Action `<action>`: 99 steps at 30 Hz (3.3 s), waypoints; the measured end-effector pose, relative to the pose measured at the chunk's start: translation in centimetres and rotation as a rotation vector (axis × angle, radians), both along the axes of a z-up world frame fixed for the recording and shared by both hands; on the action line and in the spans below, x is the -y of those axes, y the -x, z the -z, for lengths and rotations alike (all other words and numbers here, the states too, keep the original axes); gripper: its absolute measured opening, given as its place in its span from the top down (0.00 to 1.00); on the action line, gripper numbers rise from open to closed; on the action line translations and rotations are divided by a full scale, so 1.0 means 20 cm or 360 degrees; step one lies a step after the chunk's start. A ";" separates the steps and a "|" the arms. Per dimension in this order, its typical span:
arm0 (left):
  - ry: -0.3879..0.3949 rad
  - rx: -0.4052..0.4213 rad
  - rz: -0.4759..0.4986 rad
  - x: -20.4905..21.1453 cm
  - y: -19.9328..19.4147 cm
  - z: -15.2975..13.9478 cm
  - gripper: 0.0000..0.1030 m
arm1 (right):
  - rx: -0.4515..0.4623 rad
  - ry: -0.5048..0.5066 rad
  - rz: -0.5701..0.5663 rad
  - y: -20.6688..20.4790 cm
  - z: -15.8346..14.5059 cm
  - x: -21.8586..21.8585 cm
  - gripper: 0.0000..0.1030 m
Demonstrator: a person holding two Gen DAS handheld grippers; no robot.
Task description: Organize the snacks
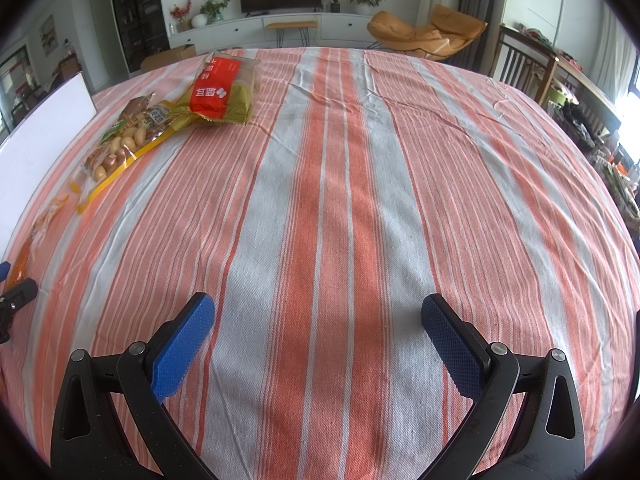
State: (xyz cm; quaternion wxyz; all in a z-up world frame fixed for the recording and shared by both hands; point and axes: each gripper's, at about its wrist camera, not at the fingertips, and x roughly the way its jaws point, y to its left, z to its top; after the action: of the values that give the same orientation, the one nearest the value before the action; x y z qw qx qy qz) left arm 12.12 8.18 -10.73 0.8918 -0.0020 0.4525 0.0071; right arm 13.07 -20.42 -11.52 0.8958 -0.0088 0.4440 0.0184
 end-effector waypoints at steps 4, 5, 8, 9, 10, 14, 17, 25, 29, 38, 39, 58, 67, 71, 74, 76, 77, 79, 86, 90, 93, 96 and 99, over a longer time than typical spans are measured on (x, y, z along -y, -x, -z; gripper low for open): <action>0.0000 0.0000 0.0000 0.00 0.00 0.00 0.00 | -0.0001 0.0000 0.0000 0.00 0.00 0.00 0.00; 0.0000 0.0000 0.0000 0.00 0.00 0.00 0.00 | -0.0001 0.0000 0.0000 0.00 0.00 0.00 0.00; 0.0000 0.0000 0.0000 0.00 0.00 0.00 0.00 | -0.0001 -0.0001 0.0000 0.00 0.00 0.00 0.00; 0.0000 0.0000 0.0000 0.00 0.00 0.00 0.00 | -0.0001 -0.0001 0.0001 0.00 0.00 0.00 0.00; 0.0000 0.0000 0.0000 0.00 0.00 0.00 0.00 | -0.0001 -0.0001 0.0001 0.00 0.00 0.00 0.00; 0.0001 0.0000 0.0000 0.00 0.00 0.00 0.00 | -0.0002 -0.0002 0.0001 0.00 0.00 0.00 0.00; 0.0001 0.0000 0.0000 0.00 0.00 0.00 0.00 | -0.0002 -0.0006 -0.0026 0.00 0.00 0.00 0.00; 0.0002 0.0001 0.0001 0.00 0.00 0.00 0.00 | 0.0124 -0.0350 -0.0052 -0.26 -0.25 -0.02 0.01; 0.0001 0.0000 0.0001 0.00 0.00 0.00 0.00 | 0.0080 -0.0413 -0.0103 -0.60 -0.34 -0.18 0.01; 0.0001 0.0000 0.0001 0.00 0.00 0.00 0.00 | -0.0092 -0.0561 -0.0079 -0.86 -0.22 -0.23 0.56; 0.0001 0.0000 0.0001 0.00 0.00 0.00 0.00 | -0.0077 -0.0571 -0.0080 -0.81 -0.24 -0.20 0.56; 0.0000 0.0000 0.0000 0.00 0.00 0.00 0.00 | 0.0142 -0.0078 -0.0174 0.21 -0.14 -0.21 0.02; 0.0000 0.0000 0.0001 0.01 0.00 0.00 0.00 | 0.0026 -0.0132 -0.0110 0.20 -0.04 -0.19 0.01; 0.0000 0.0000 0.0001 0.01 0.00 0.00 0.00 | 0.0005 -0.0056 -0.0118 0.20 -0.03 -0.22 0.00; 0.0000 0.0000 0.0001 0.01 0.00 0.00 0.00 | -0.0003 -0.0016 -0.0125 0.19 -0.01 -0.24 0.00; 0.0000 0.0000 0.0001 0.01 0.00 0.00 0.00 | -0.0003 -0.0018 -0.0125 0.20 -0.01 -0.23 0.00; 0.0000 0.0000 0.0001 0.01 0.00 0.00 0.00 | -0.0003 -0.0019 -0.0125 0.20 -0.01 -0.23 0.00; 0.0000 0.0000 0.0001 0.01 0.00 0.00 0.00 | -0.0003 -0.0018 -0.0125 0.20 -0.01 -0.23 0.00; 0.0000 0.0000 0.0001 0.01 0.00 0.00 0.00 | -0.0004 -0.0018 -0.0126 0.20 -0.01 -0.23 0.00; 0.0000 -0.0001 0.0001 0.01 0.00 0.00 0.00 | -0.0004 -0.0018 -0.0126 0.20 -0.01 -0.23 0.00; 0.0000 -0.0001 0.0001 0.01 0.00 0.00 0.00 | -0.0004 -0.0018 -0.0126 0.20 -0.02 -0.22 0.00; 0.0002 -0.0001 0.0001 0.01 0.00 0.00 0.00 | -0.0004 -0.0017 -0.0127 0.20 -0.02 -0.22 0.00; 0.0002 -0.0001 0.0001 0.01 0.00 0.00 0.00 | -0.0004 -0.0017 -0.0127 0.20 -0.02 -0.22 0.00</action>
State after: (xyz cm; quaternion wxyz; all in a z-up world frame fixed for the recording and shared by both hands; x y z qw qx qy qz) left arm 12.03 8.06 -10.70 0.8916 -0.0024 0.4527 0.0066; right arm 9.10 -15.94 -11.20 0.8938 -0.0217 0.4444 0.0564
